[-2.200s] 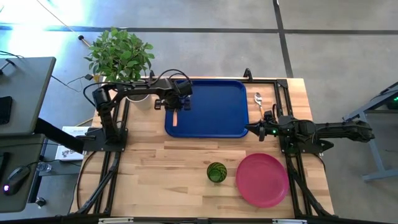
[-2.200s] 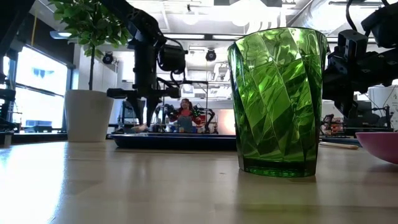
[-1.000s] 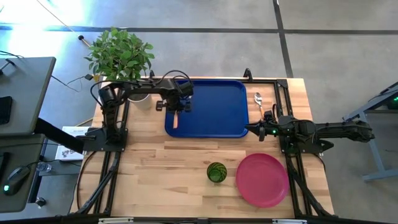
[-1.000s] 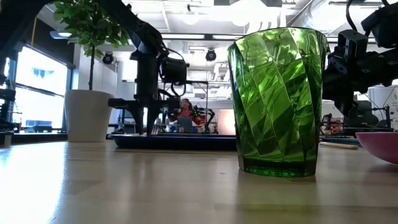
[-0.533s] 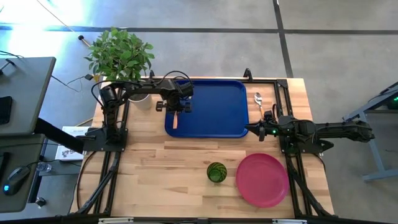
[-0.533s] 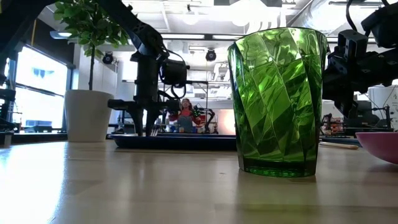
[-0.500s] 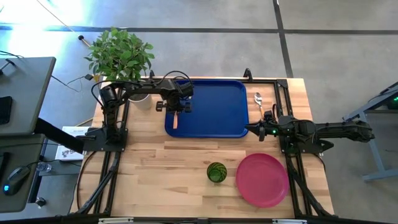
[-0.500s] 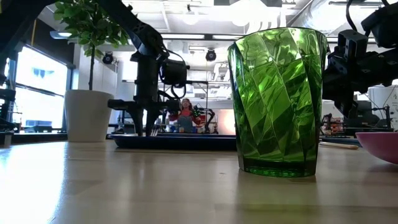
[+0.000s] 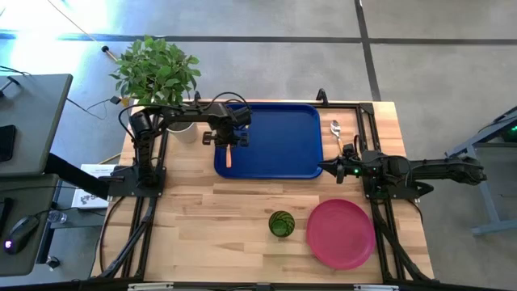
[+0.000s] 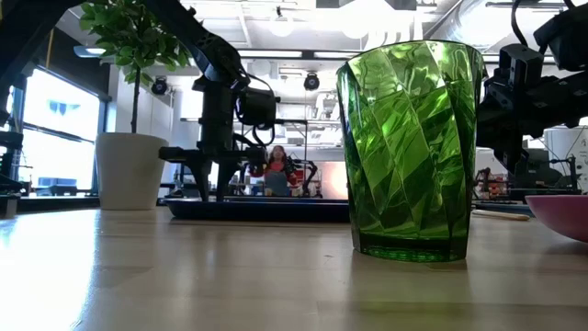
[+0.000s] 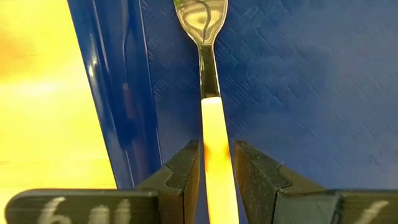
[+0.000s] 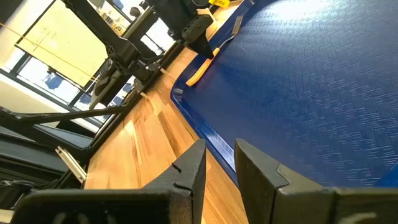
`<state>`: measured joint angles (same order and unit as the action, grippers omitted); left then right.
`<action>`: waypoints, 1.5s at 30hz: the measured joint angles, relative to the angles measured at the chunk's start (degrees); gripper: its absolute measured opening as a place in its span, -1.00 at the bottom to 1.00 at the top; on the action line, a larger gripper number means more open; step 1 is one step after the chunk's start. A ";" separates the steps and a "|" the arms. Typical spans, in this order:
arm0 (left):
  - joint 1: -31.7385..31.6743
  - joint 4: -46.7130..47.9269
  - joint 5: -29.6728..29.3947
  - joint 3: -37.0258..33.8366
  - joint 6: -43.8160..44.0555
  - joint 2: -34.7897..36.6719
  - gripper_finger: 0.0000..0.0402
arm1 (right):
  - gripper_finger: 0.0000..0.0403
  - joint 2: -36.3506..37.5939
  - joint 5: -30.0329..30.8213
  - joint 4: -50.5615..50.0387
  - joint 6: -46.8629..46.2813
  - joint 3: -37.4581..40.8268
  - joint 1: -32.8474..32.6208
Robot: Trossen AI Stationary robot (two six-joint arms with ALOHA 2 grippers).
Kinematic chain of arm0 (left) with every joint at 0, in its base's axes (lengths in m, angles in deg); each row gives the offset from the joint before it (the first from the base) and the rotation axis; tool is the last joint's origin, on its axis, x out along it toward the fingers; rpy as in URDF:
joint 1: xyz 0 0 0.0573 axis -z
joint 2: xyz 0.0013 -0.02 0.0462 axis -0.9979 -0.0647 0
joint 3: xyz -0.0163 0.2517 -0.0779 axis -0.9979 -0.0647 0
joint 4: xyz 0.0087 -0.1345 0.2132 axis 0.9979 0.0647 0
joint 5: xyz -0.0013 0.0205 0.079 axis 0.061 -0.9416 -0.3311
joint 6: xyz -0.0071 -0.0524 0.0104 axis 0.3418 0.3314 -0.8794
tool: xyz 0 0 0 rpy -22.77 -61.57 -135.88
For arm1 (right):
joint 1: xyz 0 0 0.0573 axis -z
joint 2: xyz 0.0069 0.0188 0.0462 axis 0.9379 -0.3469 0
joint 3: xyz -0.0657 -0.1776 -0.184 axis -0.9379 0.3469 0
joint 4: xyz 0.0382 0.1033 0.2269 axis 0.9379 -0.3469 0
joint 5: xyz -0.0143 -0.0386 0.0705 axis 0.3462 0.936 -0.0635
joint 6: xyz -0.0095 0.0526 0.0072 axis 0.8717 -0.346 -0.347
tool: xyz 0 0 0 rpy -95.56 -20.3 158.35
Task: Pick and place plate/cup/fork/spoon on tray
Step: Put the pink plate on the blue serving tray
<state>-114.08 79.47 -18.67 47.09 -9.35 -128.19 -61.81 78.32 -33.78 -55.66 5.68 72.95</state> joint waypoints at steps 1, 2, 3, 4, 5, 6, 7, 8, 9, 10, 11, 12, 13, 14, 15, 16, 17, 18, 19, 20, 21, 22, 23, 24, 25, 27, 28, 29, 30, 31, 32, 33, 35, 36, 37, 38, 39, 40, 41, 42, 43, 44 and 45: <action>0.00 0.04 0.20 0.00 0.00 0.00 -0.56 | -0.63 0.01 0.00 0.00 0.00 0.00 -0.01; 0.00 0.04 0.42 0.00 -0.02 0.00 -0.55 | -0.63 0.00 -0.01 0.00 0.00 0.00 -0.01; 0.00 0.09 0.70 0.01 -0.02 0.00 -0.55 | -0.63 0.00 -0.01 0.00 0.00 0.00 -0.01; 0.00 0.14 1.07 0.02 -0.09 0.00 -0.55 | -0.63 -0.01 -0.02 0.00 0.00 0.00 0.00; 0.00 0.15 1.52 0.02 -0.31 0.00 -0.55 | -0.63 0.02 0.00 0.00 -0.02 0.00 -0.02; 0.00 0.15 1.83 0.02 -0.88 0.08 -0.55 | -0.63 0.00 0.00 0.00 -0.02 0.00 0.00; 0.00 0.21 1.94 0.02 -1.32 0.23 -0.55 | -0.63 0.01 0.00 0.00 -0.02 0.00 -0.02; 0.00 0.25 1.94 0.06 -1.45 0.38 -0.55 | -0.63 0.02 -0.01 0.00 -0.02 0.00 -0.02; 0.00 0.30 1.98 0.19 -1.47 0.39 -0.55 | -0.63 0.02 -0.02 0.00 -0.01 0.00 -0.01; -0.02 0.60 2.00 0.37 -1.53 0.38 -0.55 | -0.63 -0.01 -0.02 -0.01 -0.02 -0.03 0.00; -0.08 1.41 2.00 0.70 -1.69 0.35 -0.55 | -0.63 0.02 -0.02 -0.02 -0.01 -0.07 -0.01; -0.18 2.17 2.00 1.15 -2.40 0.35 -0.55 | -0.63 0.02 -0.02 -0.04 -0.01 -0.14 -0.01; -0.29 2.60 1.97 1.68 -3.07 0.35 -0.55 | -0.63 -0.01 -0.01 -0.17 0.09 -0.26 0.00; -0.33 2.98 1.90 2.14 -3.53 0.35 -0.55 | -0.63 -0.01 0.01 -0.20 0.13 -0.41 0.00; -0.33 3.45 1.73 2.48 -3.95 0.35 -0.55 | -0.63 -0.01 0.09 -0.17 0.13 -0.65 0.00; -0.33 3.81 1.47 2.75 -4.15 0.35 -0.55 | -0.63 0.02 0.09 0.00 0.13 -0.84 -0.01; -0.33 4.31 1.27 3.02 -4.38 0.35 -0.55 | -0.63 0.02 0.09 0.07 0.13 -1.03 -0.02; -0.40 4.66 1.21 3.42 -4.71 0.35 -0.55 | -0.63 0.01 0.11 0.09 0.13 -1.15 -0.01; -0.44 4.80 1.19 3.96 -5.22 0.35 -0.55 | -0.63 -0.01 0.09 0.05 0.13 -1.31 0.00; -0.44 4.90 1.19 4.51 -5.73 0.37 -0.55 | -0.63 -0.01 0.09 0.05 0.13 -1.53 -0.01; -0.42 5.01 1.19 4.96 -6.10 0.37 -0.55 | -0.63 -0.01 0.09 0.04 0.14 -1.84 -0.02; -0.42 5.19 1.17 5.38 -6.36 0.37 -0.55 | -0.63 -0.01 -0.01 0.05 0.20 -2.22 0.00; -0.42 5.36 1.17 5.91 -6.70 0.37 -0.55 | -0.63 0.00 -0.25 0.09 0.70 -2.62 0.00; -0.40 5.50 1.17 6.68 -7.20 0.37 -0.55 | -0.63 0.00 -0.57 0.07 1.63 -3.08 0.00; -0.29 5.68 1.17 7.44 -7.76 0.42 -0.55 | -0.63 -0.01 -1.03 0.07 2.89 -3.62 -0.02; 0.19 6.31 1.17 8.73 -8.81 0.67 -0.55 | -0.63 -0.01 -1.91 0.05 6.13 -4.96 -0.01; 0.53 6.48 1.11 9.50 -9.14 0.71 -0.55 | -0.63 -0.01 -2.51 0.02 8.08 -5.76 0.00; 0.93 6.41 1.15 10.20 -9.69 0.98 -0.55 | -0.63 -0.01 -3.11 -0.09 10.14 -6.70 -0.02; 1.44 6.53 1.20 10.87 -10.27 1.41 -0.55 | -0.63 -0.01 -3.33 -0.40 12.22 -7.78 -0.01; 2.12 6.63 1.09 11.60 -10.59 2.07 -0.55 | -0.63 0.02 -3.48 -1.15 14.18 -8.94 -0.02; 2.76 6.30 1.10 12.20 -10.78 2.75 -0.55 | -0.63 0.02 -3.87 -2.50 15.99 -10.27 -0.02; 3.47 6.13 1.07 12.62 -11.10 3.43 -0.55 | -0.63 -0.01 -4.25 -4.17 17.67 -11.76 -0.02; 5.11 6.44 1.04 13.15 -11.54 5.04 -0.55 | -0.63 -0.05 -5.31 -8.79 20.94 -15.02 -0.02; 6.02 6.15 0.97 13.34 -11.54 6.01 -0.55 | -0.63 -0.05 -5.94 -11.86 22.42 -16.82 -0.02; 7.00 5.68 0.99 13.38 -11.50 7.17 -0.55 | -0.63 -0.05 -6.27 -15.47 23.60 -18.69 -0.02; 8.06 5.60 0.99 13.40 -11.48 8.41 -0.55 | -0.63 -0.05 -6.75 -19.17 24.60 -20.48 -0.02; 9.12 5.55 0.95 13.40 -11.36 9.55 -0.55 | -0.63 -0.05 -7.31 -22.87 25.62 -22.29 -0.02; 10.18 5.45 0.90 13.40 -11.11 10.72 -0.55 | -0.63 -0.05 -7.97 -26.58 26.46 -23.93 -0.02; 11.29 5.34 0.79 13.40 -11.08 11.75 -0.55 | -0.63 -0.05 -8.80 -29.89 26.98 -25.43 -0.02; 12.47 4.92 0.73 13.40 -11.01 12.69 -0.55 | -0.63 -0.05 -9.28 -33.29 27.01 -26.76 -0.02; 13.59 4.29 0.73 13.40 -10.60 13.81 -0.55 | -0.63 -0.09 -9.80 -36.74 26.75 -27.95 -0.02; 14.62 3.89 0.73 13.40 -9.99 14.95 -0.55 | -0.63 -0.32 -10.70 -39.80 26.26 -28.99 -0.02; 15.76 3.29 0.73 13.40 -9.11 16.05 -0.55 | -0.63 -0.72 -11.66 -42.62 25.63 -29.94 -0.02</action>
<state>-98.33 82.76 -17.94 60.49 -18.46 -112.14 -62.53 66.65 -76.40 -30.02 -24.26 72.92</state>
